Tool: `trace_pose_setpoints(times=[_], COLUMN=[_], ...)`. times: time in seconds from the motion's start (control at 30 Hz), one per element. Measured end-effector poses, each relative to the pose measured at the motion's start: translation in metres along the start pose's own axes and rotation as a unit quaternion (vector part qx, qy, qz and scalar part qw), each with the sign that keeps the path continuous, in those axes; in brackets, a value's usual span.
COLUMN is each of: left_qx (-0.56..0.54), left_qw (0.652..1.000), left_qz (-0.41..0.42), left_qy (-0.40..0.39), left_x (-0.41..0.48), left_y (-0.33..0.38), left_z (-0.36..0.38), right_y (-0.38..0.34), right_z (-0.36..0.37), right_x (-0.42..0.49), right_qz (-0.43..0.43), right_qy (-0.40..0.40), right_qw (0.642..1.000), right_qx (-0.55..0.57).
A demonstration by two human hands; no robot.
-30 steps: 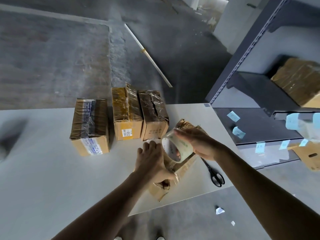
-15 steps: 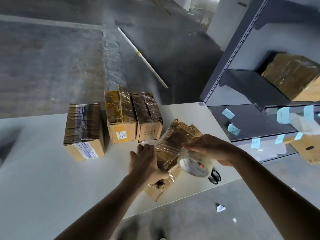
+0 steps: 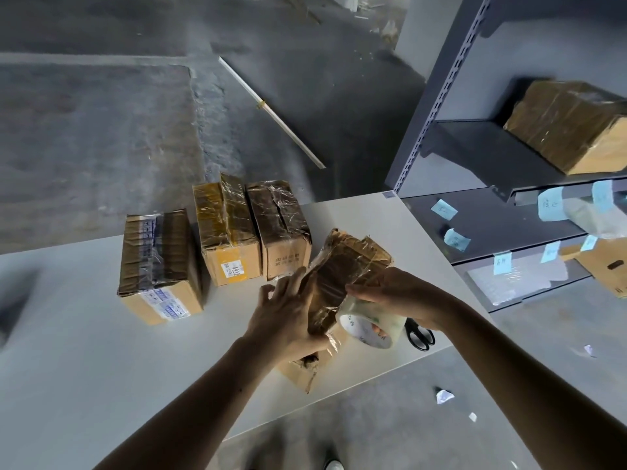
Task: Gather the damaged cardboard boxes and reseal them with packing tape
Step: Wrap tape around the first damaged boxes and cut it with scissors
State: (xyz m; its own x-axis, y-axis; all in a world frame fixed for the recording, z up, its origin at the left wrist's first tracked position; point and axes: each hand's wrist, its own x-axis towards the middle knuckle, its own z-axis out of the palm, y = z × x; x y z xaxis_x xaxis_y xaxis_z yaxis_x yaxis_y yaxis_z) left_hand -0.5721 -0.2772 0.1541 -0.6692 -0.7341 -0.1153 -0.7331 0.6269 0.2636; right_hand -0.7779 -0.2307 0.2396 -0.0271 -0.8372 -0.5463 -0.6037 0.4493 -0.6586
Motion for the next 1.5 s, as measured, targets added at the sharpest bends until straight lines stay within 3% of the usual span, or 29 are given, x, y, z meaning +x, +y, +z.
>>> trace_pose_setpoints(times=[0.3, 0.8, 0.97, 1.13, 1.4, 1.5], left_qx=[0.048, 0.048, 0.113, 0.081, 0.148, 0.140], left_qw=[0.997, 0.997, 0.991, 0.996, 0.987, 0.983], left_qz=[0.058, 0.029, 0.059, 0.007, 0.060, 0.099], left_qy=[-0.023, -0.056, -0.051, -0.045, -0.031, -0.061], left_x=[0.001, 0.006, 0.004, 0.007, 0.006, 0.008], left_y=[-0.009, -0.003, -0.004, 0.004, 0.008, 0.019], left_z=[0.008, 0.003, 0.008, 0.004, 0.005, 0.006], right_y=[0.012, 0.021, 0.013, 0.020, 0.028, 0.026], right_z=[0.008, 0.011, 0.009, 0.017, 0.020, 0.018], right_x=[-0.005, -0.005, -0.003, 0.001, -0.003, -0.005], right_qz=[0.019, 0.085, 0.091, 0.104, 0.094, 0.085], right_qy=[0.004, 0.031, 0.035, 0.024, 0.018, 0.020], right_qw=[0.999, 0.996, 0.993, 0.994, 0.995, 0.996], right_qx=[-0.025, -0.001, -0.070, -0.021, 0.015, 0.023])
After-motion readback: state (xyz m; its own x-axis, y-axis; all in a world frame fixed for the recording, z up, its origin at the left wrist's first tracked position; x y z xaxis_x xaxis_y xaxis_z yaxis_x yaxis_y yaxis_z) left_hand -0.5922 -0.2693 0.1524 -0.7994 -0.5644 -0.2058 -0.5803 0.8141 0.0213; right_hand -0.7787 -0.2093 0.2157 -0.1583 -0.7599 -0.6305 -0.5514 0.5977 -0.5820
